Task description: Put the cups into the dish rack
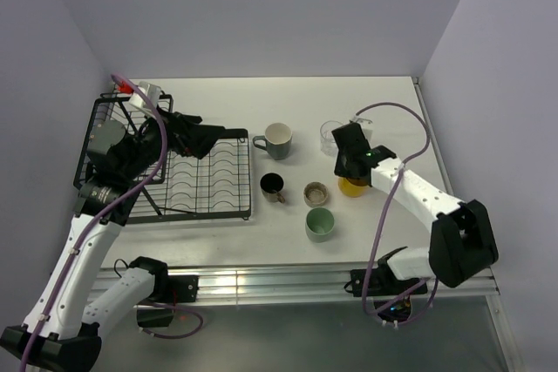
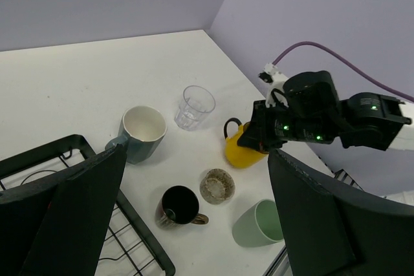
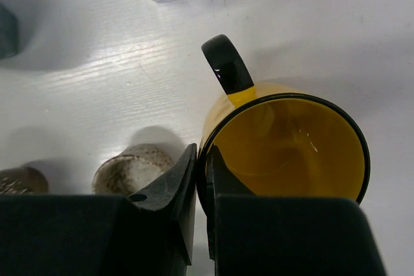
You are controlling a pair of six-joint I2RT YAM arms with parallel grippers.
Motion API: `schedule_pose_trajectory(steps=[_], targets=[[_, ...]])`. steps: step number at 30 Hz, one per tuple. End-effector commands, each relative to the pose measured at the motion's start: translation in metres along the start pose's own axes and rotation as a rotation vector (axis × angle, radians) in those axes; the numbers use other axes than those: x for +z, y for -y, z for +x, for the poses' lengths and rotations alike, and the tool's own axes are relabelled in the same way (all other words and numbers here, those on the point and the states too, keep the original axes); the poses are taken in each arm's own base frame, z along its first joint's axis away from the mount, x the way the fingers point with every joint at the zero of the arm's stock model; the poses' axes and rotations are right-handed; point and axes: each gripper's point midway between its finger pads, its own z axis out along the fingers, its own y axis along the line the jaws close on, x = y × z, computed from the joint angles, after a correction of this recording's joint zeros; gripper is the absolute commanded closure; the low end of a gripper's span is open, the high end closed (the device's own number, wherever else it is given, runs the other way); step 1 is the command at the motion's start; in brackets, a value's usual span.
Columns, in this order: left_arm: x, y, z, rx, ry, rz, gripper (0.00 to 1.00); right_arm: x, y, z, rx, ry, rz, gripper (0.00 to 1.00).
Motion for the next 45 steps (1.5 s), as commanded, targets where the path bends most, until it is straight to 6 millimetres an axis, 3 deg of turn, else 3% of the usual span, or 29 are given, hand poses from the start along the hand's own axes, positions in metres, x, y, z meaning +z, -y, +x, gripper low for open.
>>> schedule_pose_trajectory(steps=[1,5,9,10,13,14,15,19,24,34,45], targets=[[0.001,0.007,-0.007,-0.005,0.019,0.027,0.01,-0.051,-0.006,-0.061,0.07,0.185,-0.058,1.0],[0.001,0.01,-0.009,-0.012,0.024,0.038,0.01,-0.085,-0.012,-0.082,0.098,0.238,-0.145,1.0],[0.006,0.014,-0.009,-0.039,0.013,0.069,0.01,-0.13,-0.036,-0.104,0.129,0.286,-0.339,1.0],[0.007,0.019,-0.012,-0.06,0.021,0.089,0.01,-0.151,-0.045,-0.118,0.15,0.329,-0.42,1.0],[0.013,0.031,-0.006,-0.119,-0.015,0.174,0.01,-0.208,-0.082,-0.136,0.164,0.367,-0.706,1.0],[0.014,0.038,-0.014,-0.109,0.019,0.216,0.01,-0.227,-0.096,-0.133,0.145,0.346,-0.824,1.0],[0.016,0.039,-0.006,-0.142,0.003,0.241,0.01,-0.248,-0.106,-0.144,0.146,0.393,-0.921,1.0],[0.025,0.051,-0.002,-0.161,0.009,0.295,0.01,-0.315,-0.133,-0.145,0.158,0.402,-1.272,1.0],[0.042,0.065,0.0,-0.16,0.002,0.326,0.01,-0.369,-0.143,-0.141,0.167,0.424,-1.625,1.0],[0.05,0.085,-0.011,-0.12,0.049,0.359,0.01,-0.386,-0.147,-0.139,0.263,0.3,-1.842,1.0],[0.039,0.114,-0.018,-0.092,0.103,0.51,0.01,-0.38,-0.151,-0.139,0.275,0.263,-1.846,1.0]])
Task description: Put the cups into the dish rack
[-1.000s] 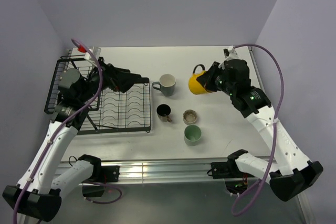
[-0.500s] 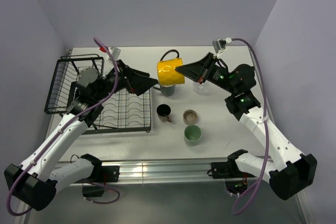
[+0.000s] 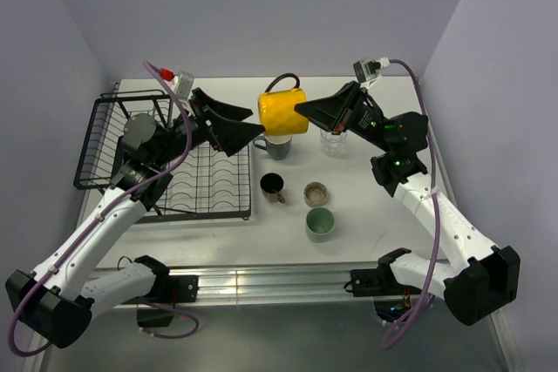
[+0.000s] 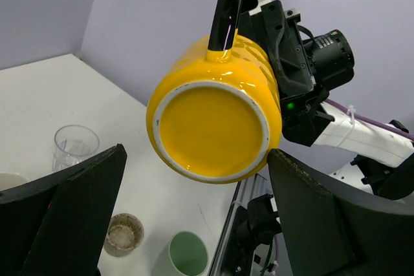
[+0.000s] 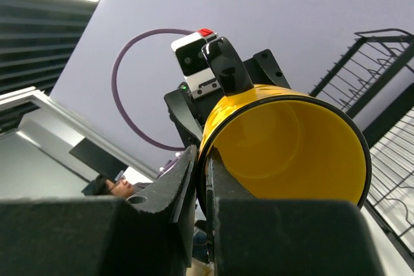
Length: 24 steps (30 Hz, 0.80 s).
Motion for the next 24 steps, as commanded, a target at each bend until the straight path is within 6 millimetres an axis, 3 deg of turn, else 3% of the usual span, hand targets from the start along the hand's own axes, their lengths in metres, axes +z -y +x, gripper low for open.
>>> schedule_pose_trajectory(steps=[1,14,24], targets=[[0.0,0.031,-0.018,0.055,0.062,0.122,0.01,0.0,-0.036,0.002,-0.057,-0.019,-0.126,1.0],[-0.005,0.053,-0.012,0.091,0.044,0.243,0.01,0.0,-0.03,0.004,-0.02,-0.022,-0.136,1.0],[0.01,0.027,-0.007,0.063,0.017,0.138,0.01,-0.004,-0.036,0.008,-0.006,-0.037,-0.174,1.0]])
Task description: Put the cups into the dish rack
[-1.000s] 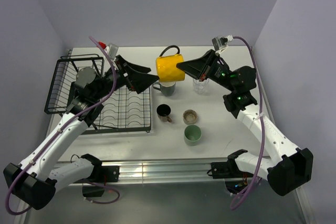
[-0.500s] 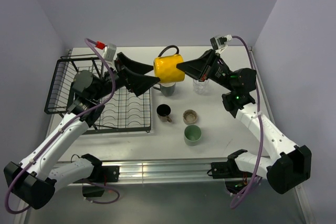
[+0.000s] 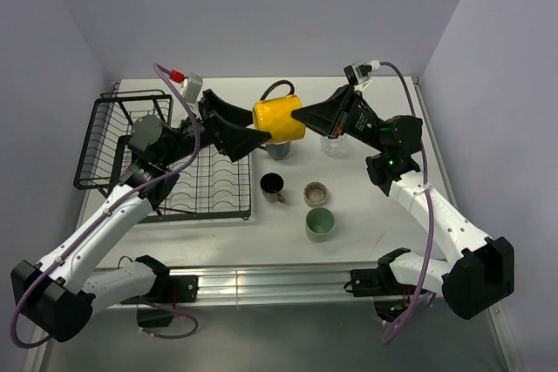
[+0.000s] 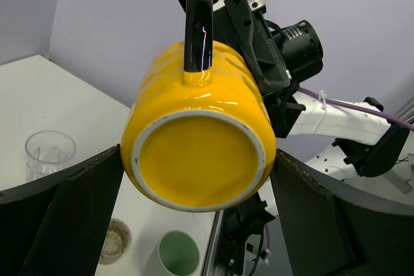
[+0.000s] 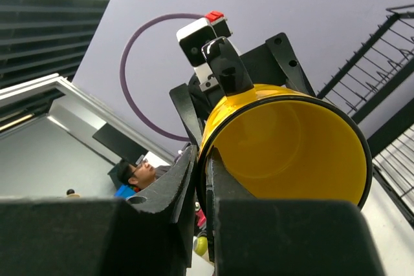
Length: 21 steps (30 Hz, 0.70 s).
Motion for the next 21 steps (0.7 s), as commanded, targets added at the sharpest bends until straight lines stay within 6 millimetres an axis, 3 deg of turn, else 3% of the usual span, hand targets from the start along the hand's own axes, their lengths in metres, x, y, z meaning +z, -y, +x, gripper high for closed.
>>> schedule_pose_trajectory(steps=[1,18,21], targets=[[0.006,0.007,-0.015,0.042,0.024,0.006,0.01,-0.002,-0.034,0.001,-0.073,0.007,-0.113,1.0],[0.016,0.017,-0.017,0.013,0.031,0.045,0.01,0.004,-0.021,0.003,-0.097,0.008,-0.071,1.0],[0.018,0.02,-0.015,0.003,0.024,0.059,0.05,0.005,-0.018,0.003,-0.09,0.006,-0.068,1.0]])
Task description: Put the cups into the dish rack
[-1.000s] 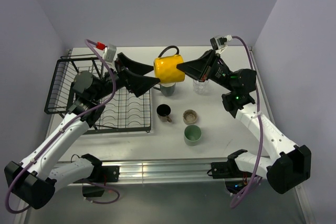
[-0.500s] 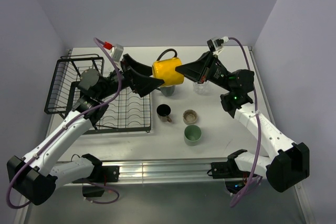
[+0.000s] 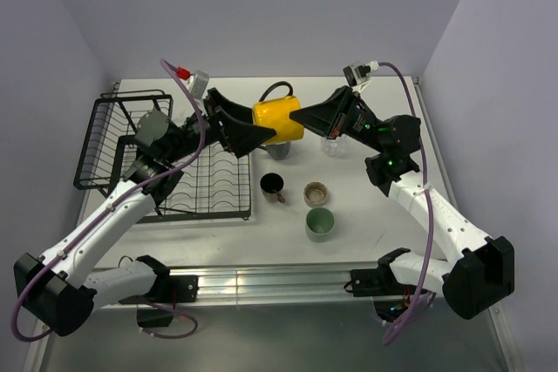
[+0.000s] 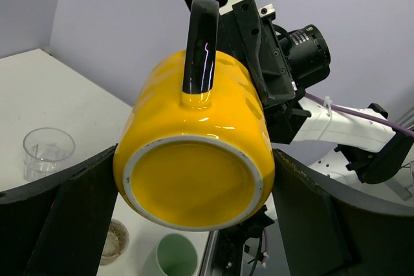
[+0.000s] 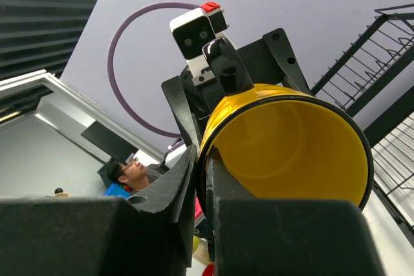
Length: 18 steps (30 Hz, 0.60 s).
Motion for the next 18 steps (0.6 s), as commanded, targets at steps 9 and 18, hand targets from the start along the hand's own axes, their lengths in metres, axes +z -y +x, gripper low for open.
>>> schedule_pose_trajectory(steps=[9,18], targets=[[0.011,0.04,-0.019,0.031,0.0,0.147,0.8,0.006,-0.019,-0.002,-0.044,0.013,-0.084,1.0],[0.003,0.046,-0.027,0.068,0.016,0.091,1.0,0.007,0.003,-0.005,-0.045,0.029,0.003,0.73]])
